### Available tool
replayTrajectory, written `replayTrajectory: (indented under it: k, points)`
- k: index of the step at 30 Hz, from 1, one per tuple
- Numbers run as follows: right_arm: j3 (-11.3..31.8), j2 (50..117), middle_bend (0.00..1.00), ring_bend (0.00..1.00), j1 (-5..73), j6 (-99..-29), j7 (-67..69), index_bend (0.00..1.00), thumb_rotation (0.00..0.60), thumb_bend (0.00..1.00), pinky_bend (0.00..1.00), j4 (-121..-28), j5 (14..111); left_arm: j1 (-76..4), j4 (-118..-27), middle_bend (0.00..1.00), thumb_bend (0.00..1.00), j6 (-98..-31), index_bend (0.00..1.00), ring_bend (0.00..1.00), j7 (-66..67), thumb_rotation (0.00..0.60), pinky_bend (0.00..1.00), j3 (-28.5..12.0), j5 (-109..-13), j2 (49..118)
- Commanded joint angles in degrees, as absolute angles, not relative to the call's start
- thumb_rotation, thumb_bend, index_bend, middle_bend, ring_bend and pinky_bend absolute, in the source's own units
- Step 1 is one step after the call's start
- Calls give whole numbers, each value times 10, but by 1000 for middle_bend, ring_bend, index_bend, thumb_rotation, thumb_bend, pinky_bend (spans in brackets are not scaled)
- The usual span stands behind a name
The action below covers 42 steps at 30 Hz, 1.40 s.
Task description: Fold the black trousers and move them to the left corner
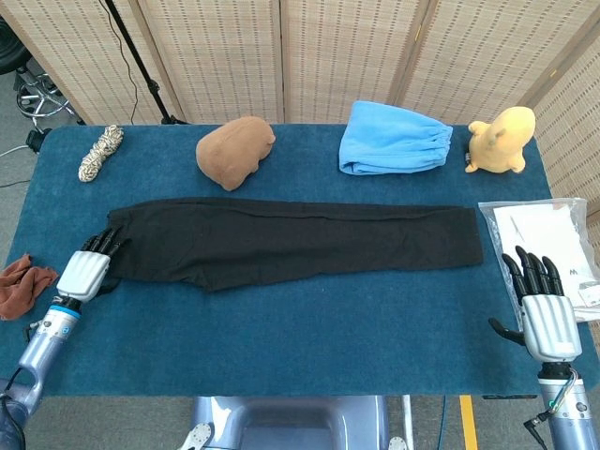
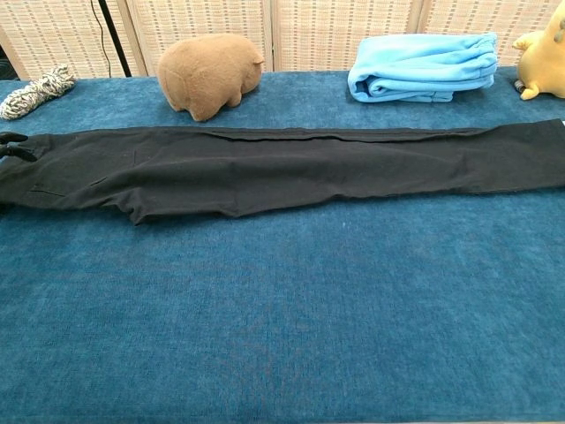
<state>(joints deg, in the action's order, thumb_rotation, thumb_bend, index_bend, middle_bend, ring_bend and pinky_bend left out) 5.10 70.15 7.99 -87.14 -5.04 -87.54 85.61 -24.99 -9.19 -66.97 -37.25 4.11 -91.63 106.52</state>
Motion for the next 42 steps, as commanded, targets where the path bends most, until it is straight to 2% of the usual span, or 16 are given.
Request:
replayTrajectory:
  k: [1, 5, 8, 13, 16, 19, 26, 42]
  points:
    - [51, 700, 0, 0, 80, -870, -50, 0, 600, 0, 0, -877, 856, -253, -90, 62, 408, -662, 231, 50, -373, 600, 193, 41, -916, 1066]
    - [52, 700, 0, 0, 79, -869, -50, 2, 600, 0, 0, -880, 857, -258, -91, 133, 454, -660, 315, 113, -376, 600, 242, 39, -915, 1068]
    - [52, 700, 0, 0, 79, -867, -50, 3, 600, 0, 0, -881, 856, -258, -90, 229, 495, -663, 422, 195, -377, 600, 307, 38, -914, 1069]
    - [52, 699, 0, 0, 80, -862, -45, 3, 600, 0, 0, -882, 855, -258, -85, 369, 508, -665, 576, 297, -375, 600, 398, 33, -909, 1069]
    - [52, 699, 0, 0, 79, -861, -46, 3, 600, 0, 0, -883, 856, -260, -82, 405, 549, -668, 619, 326, -371, 600, 420, 29, -905, 1070]
    - [52, 698, 0, 0, 79, -859, -44, 3, 600, 0, 0, -884, 856, -265, -80, 411, 584, -670, 626, 330, -368, 600, 422, 24, -901, 1068]
    - [54, 696, 0, 0, 79, -857, -38, 2, 600, 0, 0, -888, 853, -267, -70, 434, 592, -673, 652, 345, -347, 600, 435, 32, -909, 1050]
    - [56, 692, 0, 0, 78, -856, -30, 0, 600, 0, 0, -900, 856, -209, -67, 462, 591, -757, 685, 359, -329, 600, 440, 30, -905, 962]
